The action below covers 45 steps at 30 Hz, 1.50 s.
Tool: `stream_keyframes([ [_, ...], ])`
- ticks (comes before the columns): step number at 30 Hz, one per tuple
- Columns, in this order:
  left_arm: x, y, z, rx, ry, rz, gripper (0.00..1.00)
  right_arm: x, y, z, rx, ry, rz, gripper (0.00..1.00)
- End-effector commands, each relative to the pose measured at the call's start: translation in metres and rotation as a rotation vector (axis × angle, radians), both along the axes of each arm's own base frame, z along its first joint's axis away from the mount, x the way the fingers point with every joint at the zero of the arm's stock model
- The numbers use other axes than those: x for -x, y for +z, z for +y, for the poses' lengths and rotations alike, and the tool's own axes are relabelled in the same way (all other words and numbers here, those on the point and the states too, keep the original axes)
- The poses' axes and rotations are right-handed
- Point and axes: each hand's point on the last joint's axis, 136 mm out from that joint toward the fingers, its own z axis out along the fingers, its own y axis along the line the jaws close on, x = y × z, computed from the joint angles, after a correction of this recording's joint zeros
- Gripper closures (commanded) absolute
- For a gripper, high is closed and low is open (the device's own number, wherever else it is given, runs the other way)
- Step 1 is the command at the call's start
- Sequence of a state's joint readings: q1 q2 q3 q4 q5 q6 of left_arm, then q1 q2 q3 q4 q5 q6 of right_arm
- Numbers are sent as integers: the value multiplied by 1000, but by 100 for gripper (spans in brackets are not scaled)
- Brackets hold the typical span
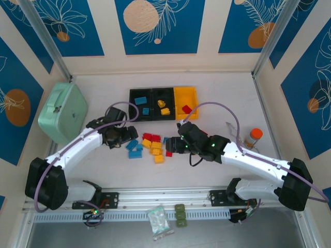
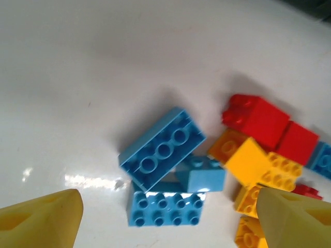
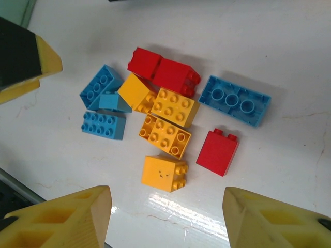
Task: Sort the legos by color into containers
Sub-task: Pick up the lego from the center of the table.
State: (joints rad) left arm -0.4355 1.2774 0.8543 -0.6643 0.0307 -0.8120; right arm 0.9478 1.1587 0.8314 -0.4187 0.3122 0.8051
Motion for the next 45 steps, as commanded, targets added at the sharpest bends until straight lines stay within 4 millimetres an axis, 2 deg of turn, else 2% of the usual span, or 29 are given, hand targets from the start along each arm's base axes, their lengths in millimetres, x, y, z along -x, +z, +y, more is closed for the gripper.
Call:
stream_keyframes([
  [1,6,-9,-3,95,140,7,9,3,3,8,-11,16,13,41],
  [6,6,-25,-5,163,253,21,8,3,3,7,-7,15,6,41],
  [12,-1,-30,-5,151,310,34,7,4,2,3,-6,10,6,41],
  [22,-13,-35,-9,88,346,73,6,3,-2,6,-5,17,9,41],
  [31,-14,-52,-16,28,360,153,8,1,-7,-5,-10,-9,12,41],
  [33,-15,-56,-17,22,365,161,10,2,-8,-8,-13,-16,14,41],
  [40,-21,-69,-22,22,352,175,29,3,-10,-17,-17,-41,17,41],
  [43,-23,-67,-25,32,344,172,36,3,-11,-18,-21,-47,19,41],
  [45,-25,-63,-24,36,342,160,36,3,-11,-18,-24,-48,21,41],
])
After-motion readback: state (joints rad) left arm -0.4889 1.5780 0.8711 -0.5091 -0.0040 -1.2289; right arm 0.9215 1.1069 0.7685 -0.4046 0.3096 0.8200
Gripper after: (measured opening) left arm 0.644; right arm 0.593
